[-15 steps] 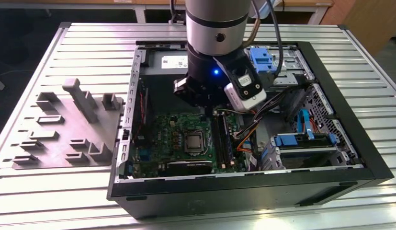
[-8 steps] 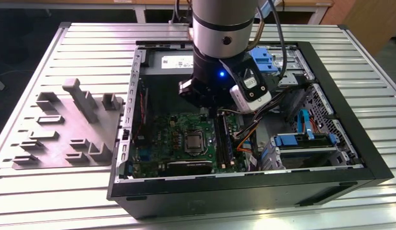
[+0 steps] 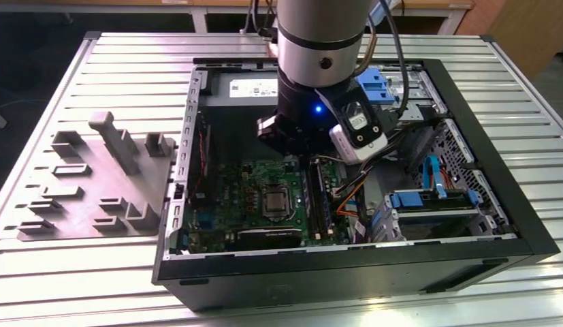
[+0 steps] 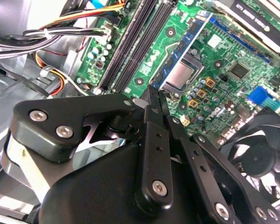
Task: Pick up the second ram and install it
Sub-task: 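Insert the second ram into the second slot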
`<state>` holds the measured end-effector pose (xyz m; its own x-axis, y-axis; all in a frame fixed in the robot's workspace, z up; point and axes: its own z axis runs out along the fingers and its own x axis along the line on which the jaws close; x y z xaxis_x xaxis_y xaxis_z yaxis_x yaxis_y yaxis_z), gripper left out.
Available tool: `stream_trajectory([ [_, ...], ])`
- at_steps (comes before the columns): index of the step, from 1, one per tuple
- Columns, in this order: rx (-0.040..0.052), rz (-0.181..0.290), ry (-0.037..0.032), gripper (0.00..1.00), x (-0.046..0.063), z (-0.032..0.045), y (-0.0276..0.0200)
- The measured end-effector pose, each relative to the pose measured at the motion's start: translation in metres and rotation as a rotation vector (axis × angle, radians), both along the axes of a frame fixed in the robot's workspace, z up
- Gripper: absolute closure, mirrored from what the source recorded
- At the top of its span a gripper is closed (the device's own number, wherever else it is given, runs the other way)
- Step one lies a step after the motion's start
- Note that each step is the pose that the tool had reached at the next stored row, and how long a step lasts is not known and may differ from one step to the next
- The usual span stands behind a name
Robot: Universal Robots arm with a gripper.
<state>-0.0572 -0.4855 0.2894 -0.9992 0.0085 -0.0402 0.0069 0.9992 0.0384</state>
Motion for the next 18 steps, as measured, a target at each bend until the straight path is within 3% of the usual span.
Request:
stream_trajectory([
  [18,0.0,0.0,-0.0001,0.89,0.004,-0.0152,0.0],
])
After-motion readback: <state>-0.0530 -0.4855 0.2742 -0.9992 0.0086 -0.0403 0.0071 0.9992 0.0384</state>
